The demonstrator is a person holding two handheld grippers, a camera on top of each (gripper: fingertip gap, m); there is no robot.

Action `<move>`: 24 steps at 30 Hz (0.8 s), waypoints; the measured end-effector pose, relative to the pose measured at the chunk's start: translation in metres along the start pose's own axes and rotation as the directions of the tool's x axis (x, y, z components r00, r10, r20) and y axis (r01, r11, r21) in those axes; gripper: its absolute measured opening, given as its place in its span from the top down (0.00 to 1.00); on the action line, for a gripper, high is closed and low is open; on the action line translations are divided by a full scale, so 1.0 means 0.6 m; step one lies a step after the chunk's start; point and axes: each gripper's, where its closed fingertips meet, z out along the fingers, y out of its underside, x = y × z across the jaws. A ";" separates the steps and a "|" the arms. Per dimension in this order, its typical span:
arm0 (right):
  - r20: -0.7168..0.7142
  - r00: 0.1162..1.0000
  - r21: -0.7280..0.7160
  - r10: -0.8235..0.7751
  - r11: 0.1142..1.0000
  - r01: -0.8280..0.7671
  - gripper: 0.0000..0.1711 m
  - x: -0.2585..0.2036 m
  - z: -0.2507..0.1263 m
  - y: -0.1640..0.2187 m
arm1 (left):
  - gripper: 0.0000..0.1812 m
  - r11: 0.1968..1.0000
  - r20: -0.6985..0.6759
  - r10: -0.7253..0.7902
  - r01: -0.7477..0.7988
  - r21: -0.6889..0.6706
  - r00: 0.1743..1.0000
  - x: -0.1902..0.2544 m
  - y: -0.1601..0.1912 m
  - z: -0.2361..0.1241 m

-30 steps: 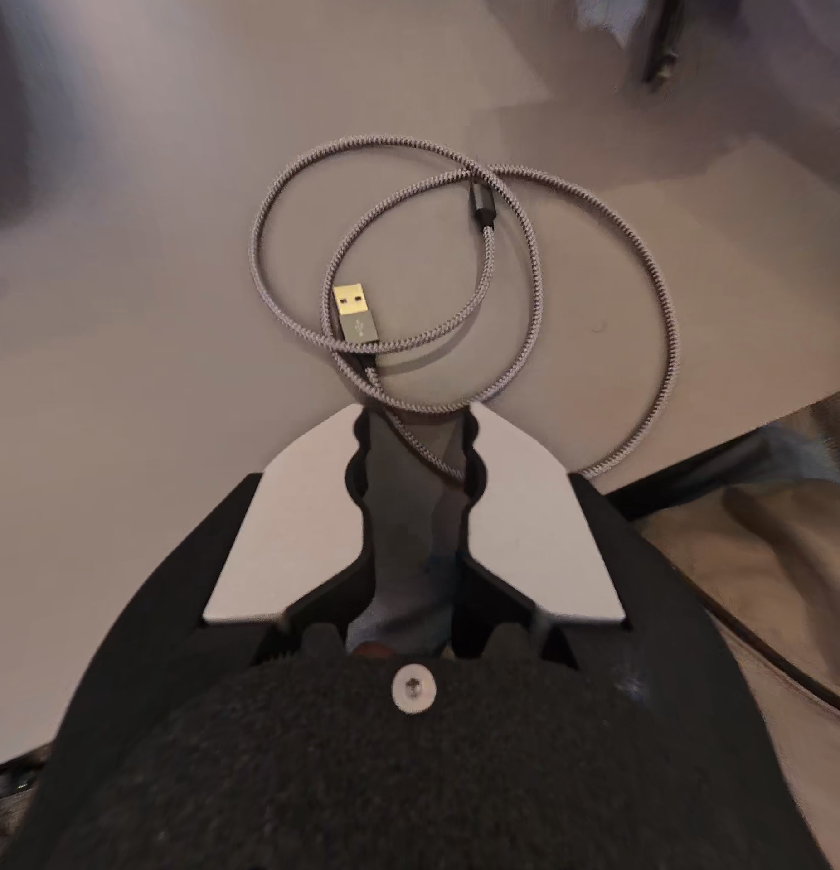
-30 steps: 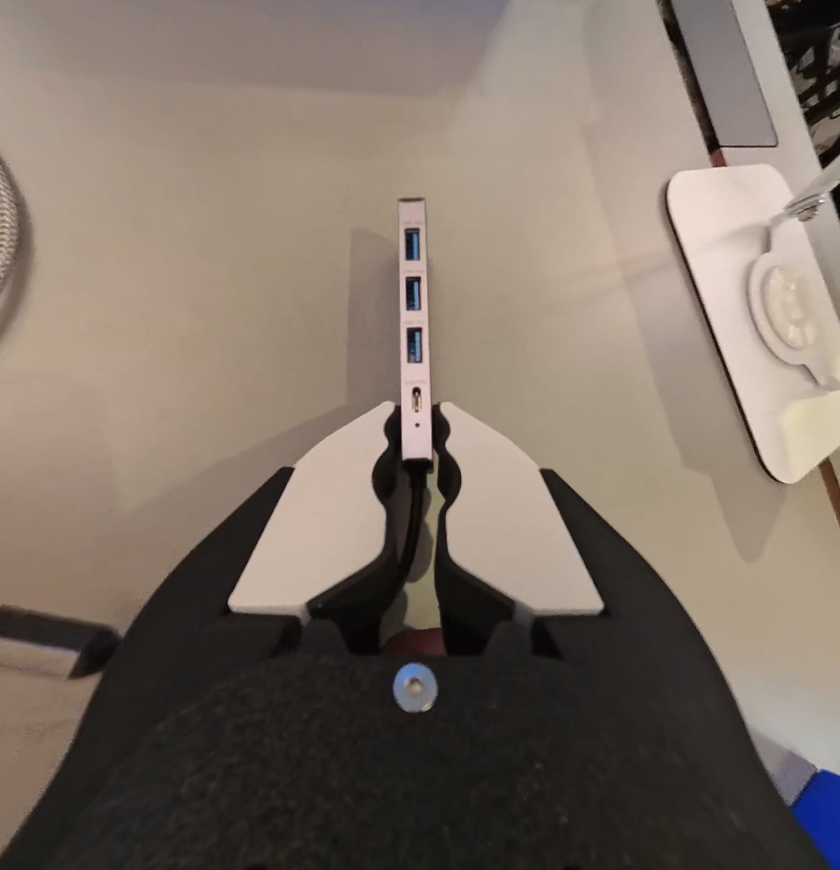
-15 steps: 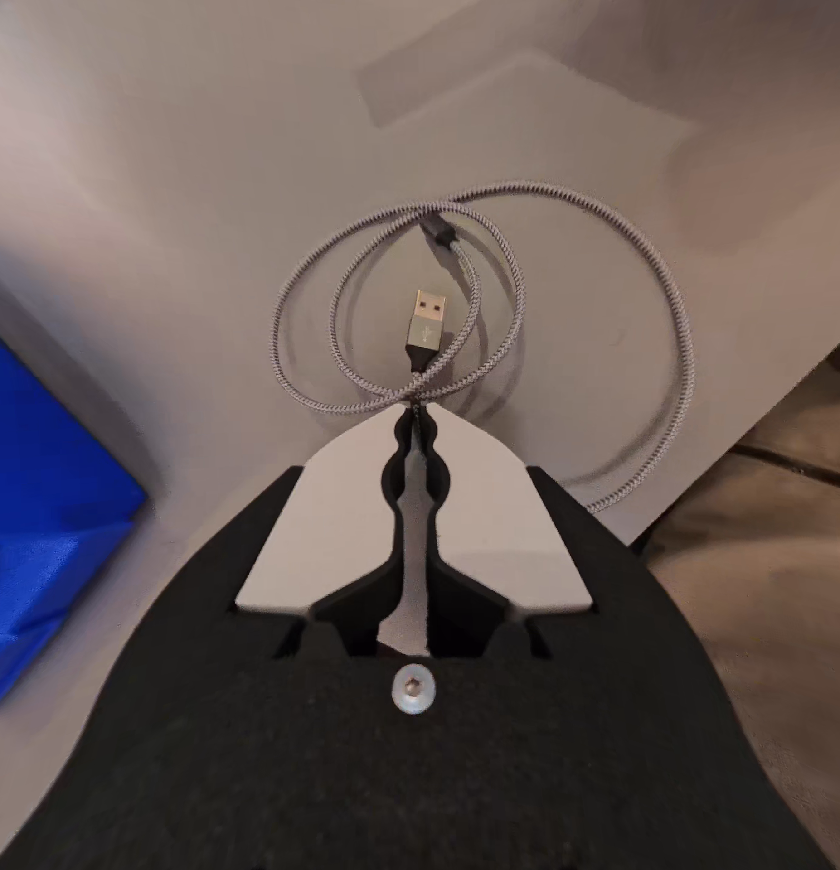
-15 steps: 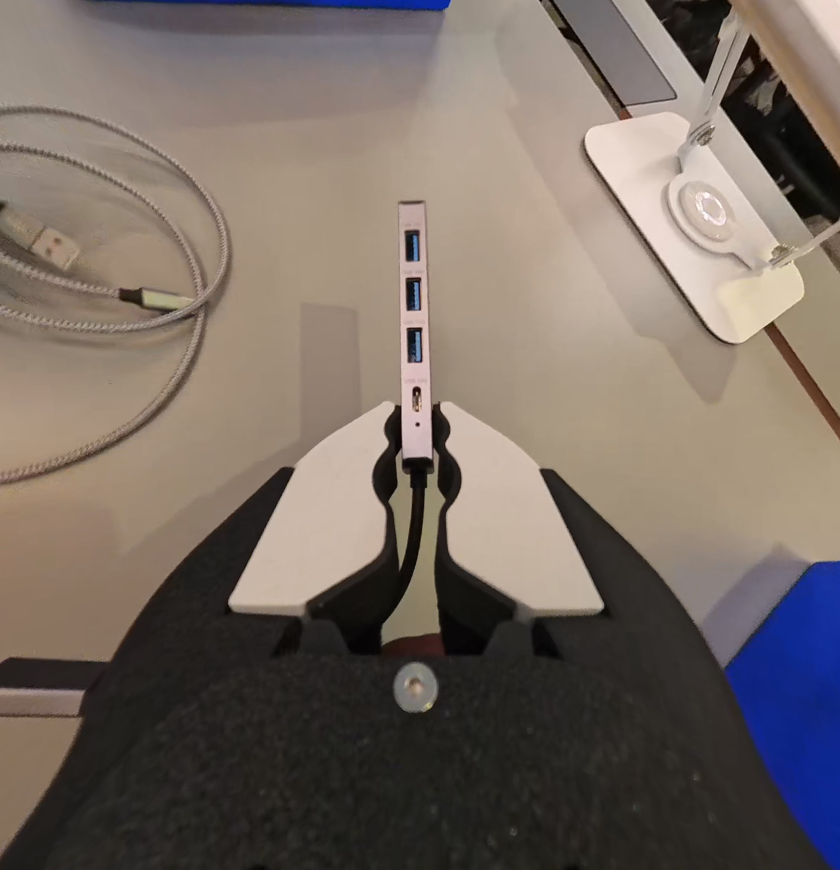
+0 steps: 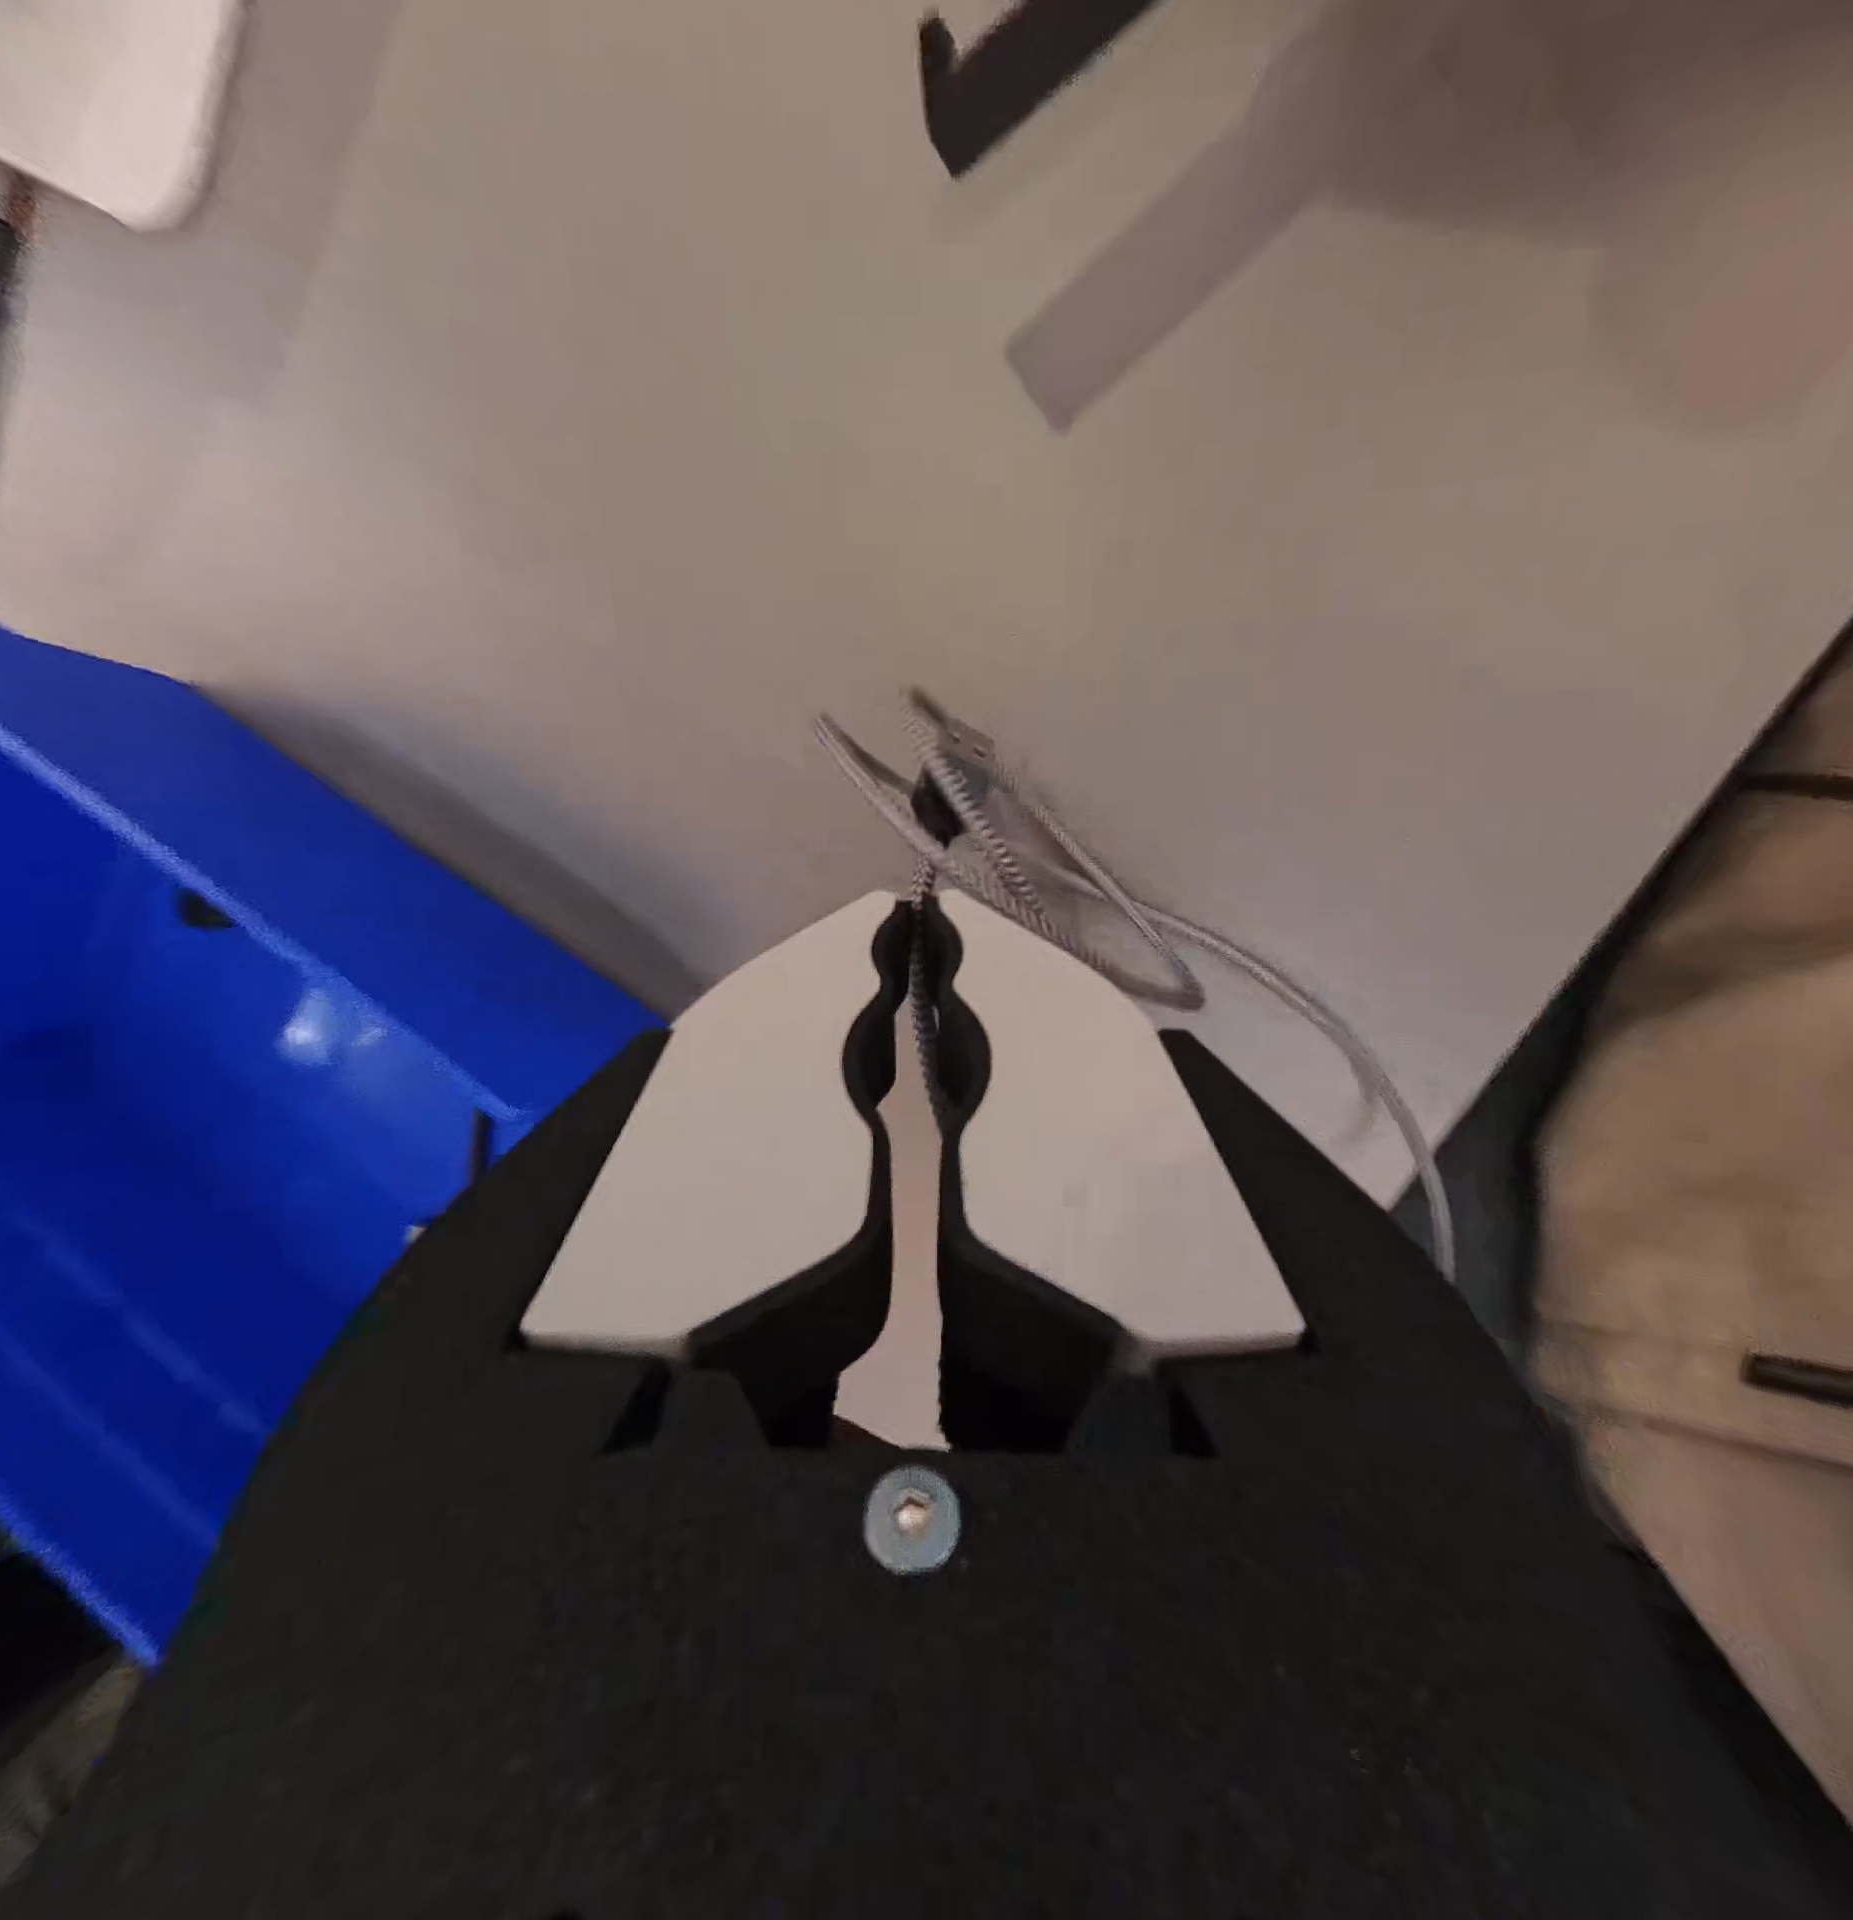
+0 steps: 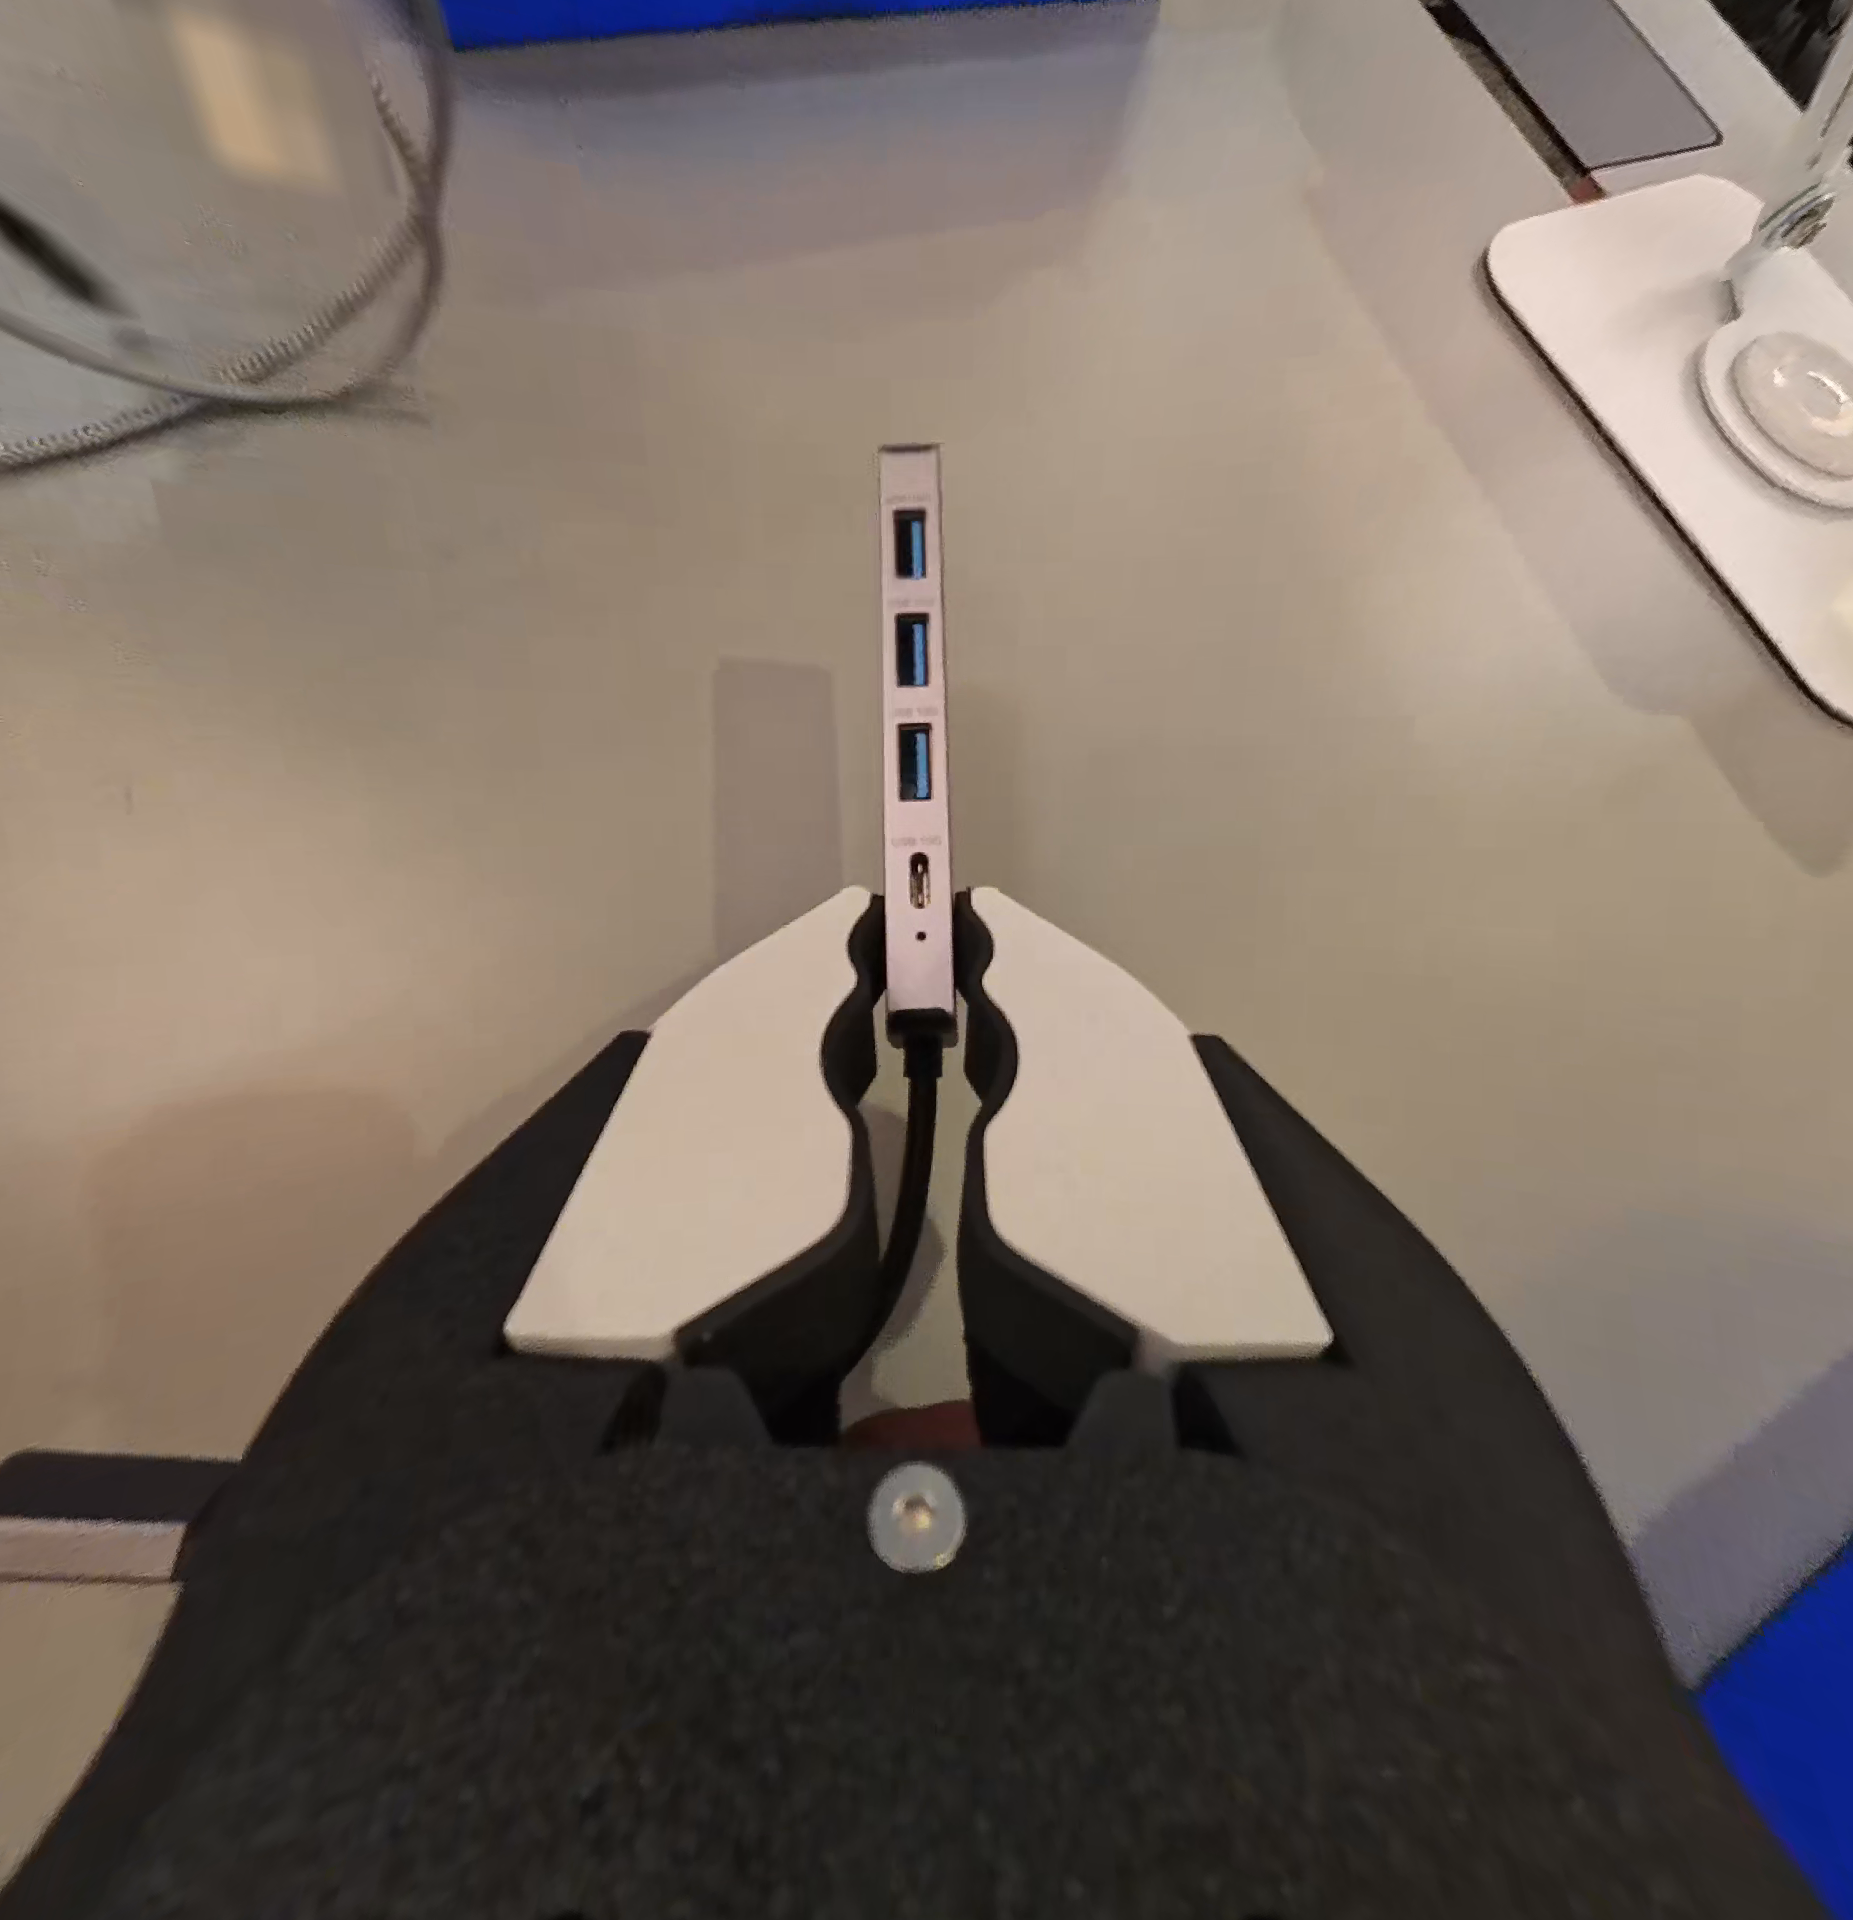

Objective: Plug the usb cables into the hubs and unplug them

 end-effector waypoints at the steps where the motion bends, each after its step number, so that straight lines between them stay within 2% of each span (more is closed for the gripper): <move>1: -0.010 1.000 0.013 0.000 1.000 0.000 0.93 -0.001 0.000 -0.005 | 0.99 0.998 0.034 0.007 -0.009 0.064 0.999 -0.005 -0.014 -0.009; 3: -0.030 1.000 0.041 0.009 0.999 -0.008 0.93 -0.001 -0.002 -0.012 | 0.99 0.982 0.032 -0.066 0.060 0.178 0.997 -0.005 -0.037 -0.028; 4: -0.039 0.999 0.049 0.014 0.999 -0.012 0.93 0.000 -0.004 -0.014 | 0.99 0.976 0.043 -0.051 0.041 0.215 0.998 -0.001 -0.042 -0.034; 5: -0.049 0.999 0.053 0.018 0.998 -0.015 0.93 0.002 -0.005 -0.015 | 0.99 0.980 0.127 -0.010 -0.016 0.197 0.992 -0.010 -0.037 -0.038; 7: -0.050 0.998 0.038 0.027 0.999 -0.026 0.93 0.005 -0.009 -0.013 | 0.99 0.987 0.297 0.078 -0.115 0.110 0.952 -0.031 -0.027 -0.043; 8: -0.046 0.999 0.023 0.026 0.999 -0.024 0.93 0.004 -0.010 -0.012 | 0.99 0.982 0.442 0.172 -0.189 -0.006 0.880 -0.058 -0.016 -0.046; 9: -0.055 0.998 0.000 0.015 1.000 -0.015 0.93 0.005 -0.012 -0.009 | 0.99 0.958 0.461 0.285 -0.261 -0.118 0.840 -0.061 -0.005 -0.037; 10: -0.064 0.998 -0.025 -0.004 1.000 0.002 0.93 0.006 -0.013 -0.007 | 0.99 0.952 0.380 0.305 -0.278 -0.125 0.873 -0.043 -0.002 -0.021; 12: -0.065 0.997 -0.033 -0.034 0.999 0.032 0.93 0.001 -0.016 -0.015 | 0.99 0.983 0.236 0.184 -0.183 -0.026 0.954 -0.026 -0.016 -0.010; 15: -0.051 0.999 0.027 -0.019 0.999 0.021 0.93 -0.010 -0.024 -0.037 | 0.99 0.990 0.134 -0.004 -0.015 0.142 0.991 -0.038 -0.056 -0.030; 19: -0.158 0.984 0.068 -0.077 0.994 0.089 0.93 0.005 -0.032 -0.051 | 0.99 0.916 -0.027 -0.177 0.175 0.360 0.984 -0.027 -0.100 -0.066; 21: -0.244 0.958 0.048 -0.153 0.984 0.170 0.93 0.014 -0.035 -0.058 | 0.99 0.889 -0.029 -0.238 0.230 0.395 0.971 -0.030 -0.097 -0.069; 24: -0.352 0.898 -0.001 -0.263 0.960 0.281 0.93 0.026 -0.035 -0.067 | 0.99 0.798 -0.135 -0.327 0.350 0.490 0.935 -0.017 -0.110 -0.076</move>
